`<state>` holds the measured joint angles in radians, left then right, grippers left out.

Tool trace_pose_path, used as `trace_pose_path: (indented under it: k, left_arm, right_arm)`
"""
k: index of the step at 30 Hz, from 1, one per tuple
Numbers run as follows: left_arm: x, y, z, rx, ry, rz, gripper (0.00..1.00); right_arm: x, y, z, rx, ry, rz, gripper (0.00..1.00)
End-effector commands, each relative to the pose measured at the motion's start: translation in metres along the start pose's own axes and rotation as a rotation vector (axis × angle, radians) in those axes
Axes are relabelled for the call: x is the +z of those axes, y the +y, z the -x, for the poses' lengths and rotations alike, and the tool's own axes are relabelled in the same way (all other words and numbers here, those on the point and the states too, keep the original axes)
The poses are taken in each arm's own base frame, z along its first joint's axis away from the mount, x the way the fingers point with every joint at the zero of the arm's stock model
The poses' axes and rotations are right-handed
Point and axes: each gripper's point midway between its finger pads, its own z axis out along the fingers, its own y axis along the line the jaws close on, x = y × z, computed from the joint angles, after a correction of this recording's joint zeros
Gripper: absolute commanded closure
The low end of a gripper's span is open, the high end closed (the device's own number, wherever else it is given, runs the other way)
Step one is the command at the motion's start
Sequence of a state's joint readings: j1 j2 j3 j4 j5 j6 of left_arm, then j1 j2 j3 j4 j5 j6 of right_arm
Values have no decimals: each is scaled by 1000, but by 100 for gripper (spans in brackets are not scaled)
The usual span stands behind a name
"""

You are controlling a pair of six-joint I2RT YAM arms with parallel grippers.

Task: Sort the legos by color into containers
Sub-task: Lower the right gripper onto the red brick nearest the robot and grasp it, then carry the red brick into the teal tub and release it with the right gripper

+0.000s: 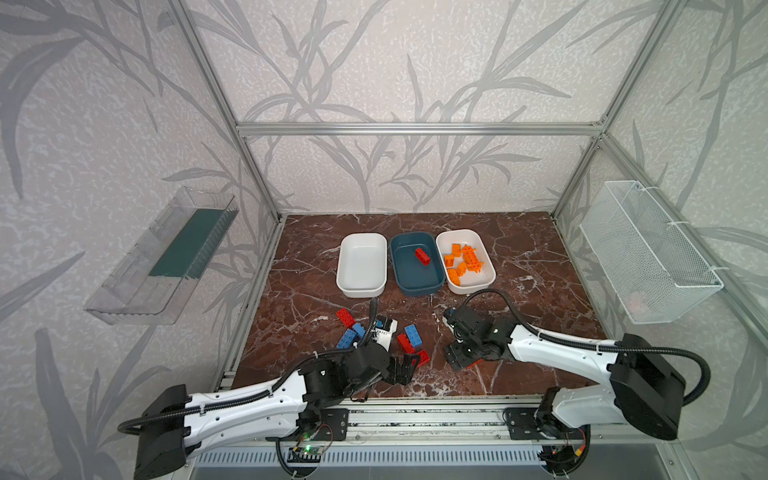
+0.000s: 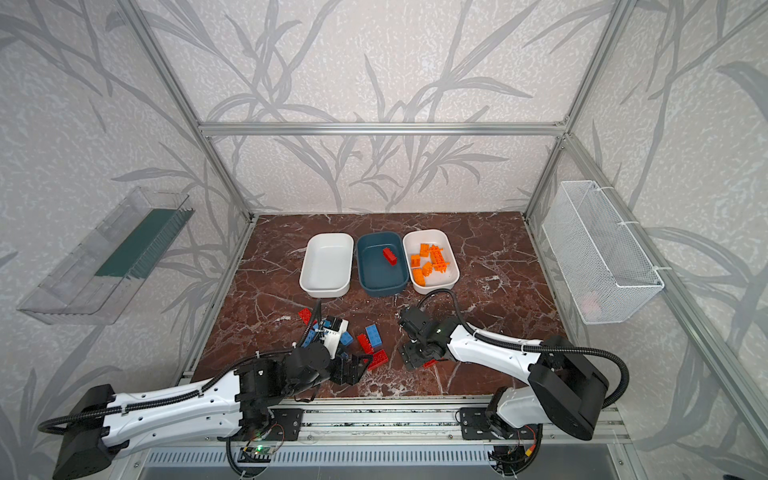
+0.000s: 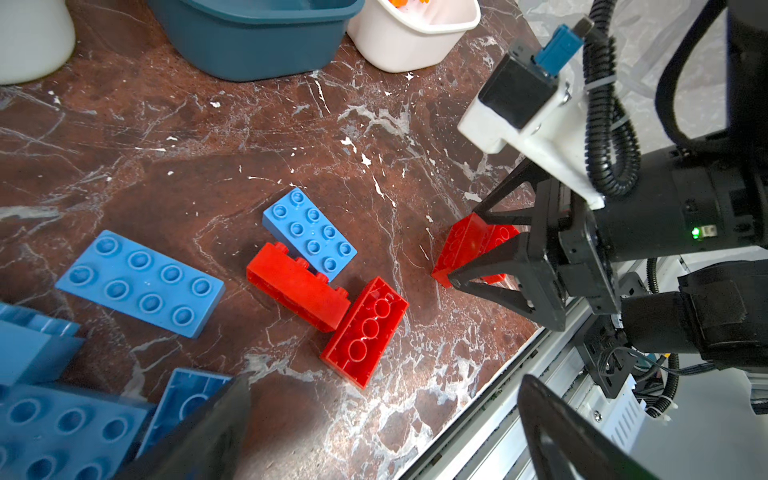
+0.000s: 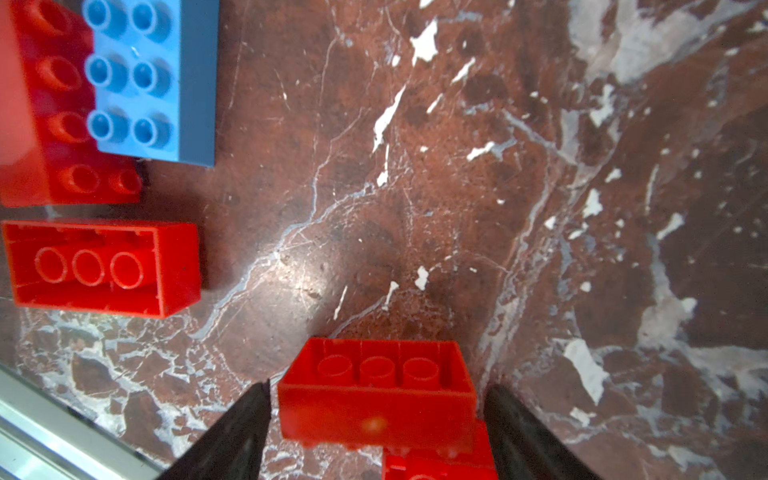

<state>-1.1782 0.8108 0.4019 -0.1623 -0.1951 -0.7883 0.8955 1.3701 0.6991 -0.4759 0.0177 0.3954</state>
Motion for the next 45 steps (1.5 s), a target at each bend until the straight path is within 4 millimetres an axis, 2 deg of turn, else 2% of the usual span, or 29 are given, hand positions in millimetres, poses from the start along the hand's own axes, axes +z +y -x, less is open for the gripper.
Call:
trace_pose_path:
  k: [1,6,11,15,19,22,26,31,37,45]
  left_arm:
    - [-2,11,-2,-8,-18,38,1]
    - [-4,14,-2,-13,-27,41,1]
    - [-7,17,-2,-15,-34,46,1]
    - [-9,21,-2,-10,-46,53,1]
    - [-10,22,1,2,-55,62,1]
    - [-10,23,2,10,-62,67,1]
    - [-11,32,6,2,-93,112,1]
    - [-13,35,12,39,-123,138,1]
    - [-16,40,23,90,-137,184,1]
    - [-7,58,40,41,-102,224,1]
  right_arm:
    - [2,2,1,2,4,-8,19]
    - [8,2,2,3,13,-18,26]
    - [11,2,2,6,32,-27,48]
    - [1,4,12,4,4,-28,54]
    - [-18,5,31,-13,-52,-42,55]
    - [-38,6,55,-37,-118,-66,56]
    - [-59,9,97,-71,-236,-86,57]
    - [-72,7,152,-63,-293,-60,57]
    - [-61,7,215,-70,-310,-49,57]
    - [-12,-8,281,-31,-270,-25,57]
